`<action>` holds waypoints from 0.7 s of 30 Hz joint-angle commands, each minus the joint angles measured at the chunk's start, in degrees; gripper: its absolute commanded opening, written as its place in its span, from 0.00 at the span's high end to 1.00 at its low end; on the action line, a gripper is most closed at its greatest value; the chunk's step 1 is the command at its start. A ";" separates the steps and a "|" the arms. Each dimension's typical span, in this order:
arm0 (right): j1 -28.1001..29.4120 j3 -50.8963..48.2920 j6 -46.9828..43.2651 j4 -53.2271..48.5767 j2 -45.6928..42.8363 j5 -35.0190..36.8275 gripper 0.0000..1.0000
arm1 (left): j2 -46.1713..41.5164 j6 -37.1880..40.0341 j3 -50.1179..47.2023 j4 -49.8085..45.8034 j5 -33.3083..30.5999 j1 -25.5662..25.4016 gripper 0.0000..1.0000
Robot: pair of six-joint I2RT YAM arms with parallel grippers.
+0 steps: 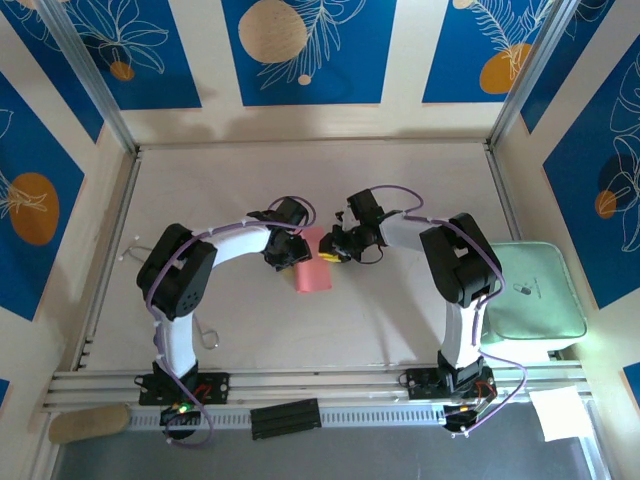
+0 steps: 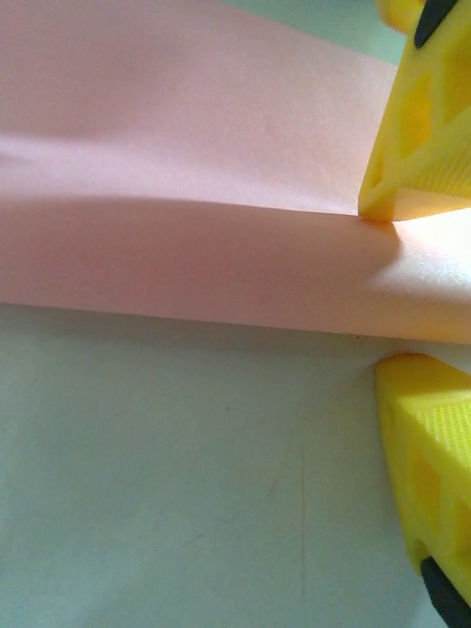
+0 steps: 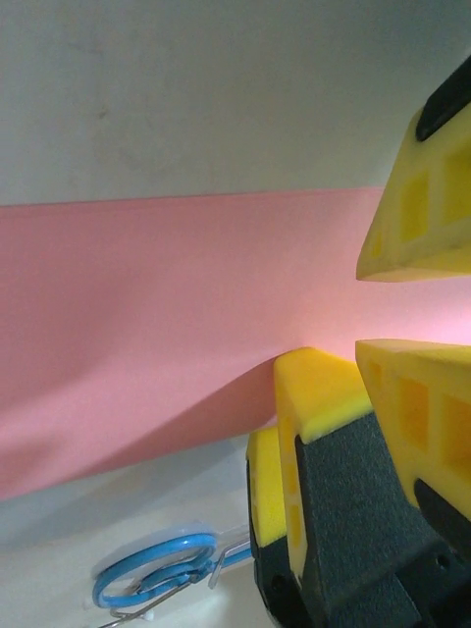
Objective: Fold a paper plane with a square sheet of paper (pick it up from the middle)
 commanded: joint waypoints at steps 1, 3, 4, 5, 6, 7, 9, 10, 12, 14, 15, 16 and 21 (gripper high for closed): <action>0.44 1.93 -1.50 -1.86 1.99 -1.92 0.77 | 8.23 0.92 -4.30 -3.91 -0.84 -0.80 0.50; 0.57 2.18 -1.74 -2.21 2.50 -1.85 0.78 | 8.32 0.94 -4.32 -3.93 -0.83 -0.84 0.50; 0.57 2.22 -1.75 -2.39 2.78 -1.80 0.78 | 8.35 0.92 -4.31 -3.91 -0.87 -0.83 0.51; 0.58 2.22 -1.89 -2.60 2.97 -1.73 0.78 | 8.32 0.92 -4.40 -3.99 -0.89 -0.80 0.50; 0.72 2.18 -1.93 -2.65 3.22 -1.58 0.78 | 8.32 0.92 -4.36 -3.87 -0.93 -0.80 0.50; 0.71 2.15 -2.09 -2.79 3.61 -1.46 0.78 | 8.32 0.89 -4.34 -3.90 -0.89 -0.88 0.50; 0.76 2.26 -2.28 -3.29 4.19 -1.02 0.79 | 8.37 0.84 -4.43 -3.89 -0.87 -0.80 0.50; 0.81 2.27 -2.41 -3.66 4.57 -0.70 0.79 | 8.33 0.84 -4.49 -3.74 -0.87 -0.84 0.50; 0.86 2.22 -2.72 -4.51 5.24 0.16 0.80 | 8.39 0.86 -4.55 -3.70 -0.87 -0.88 0.50; 0.89 2.05 -2.90 -5.39 5.88 1.14 0.81 | 8.24 0.84 -4.51 -3.68 -0.82 -0.83 0.50; 0.89 1.88 -2.96 -5.95 6.04 1.89 0.81 | 8.08 0.84 -4.45 -3.78 -0.86 -0.88 0.50; 0.88 1.65 -3.06 -6.59 6.35 2.50 0.82 | 7.69 0.92 -4.33 -3.83 -0.95 -0.85 0.50; 0.89 0.42 -3.86 -8.57 7.34 5.71 0.84 | 2.36 2.36 -0.91 -6.36 -2.26 -0.63 0.49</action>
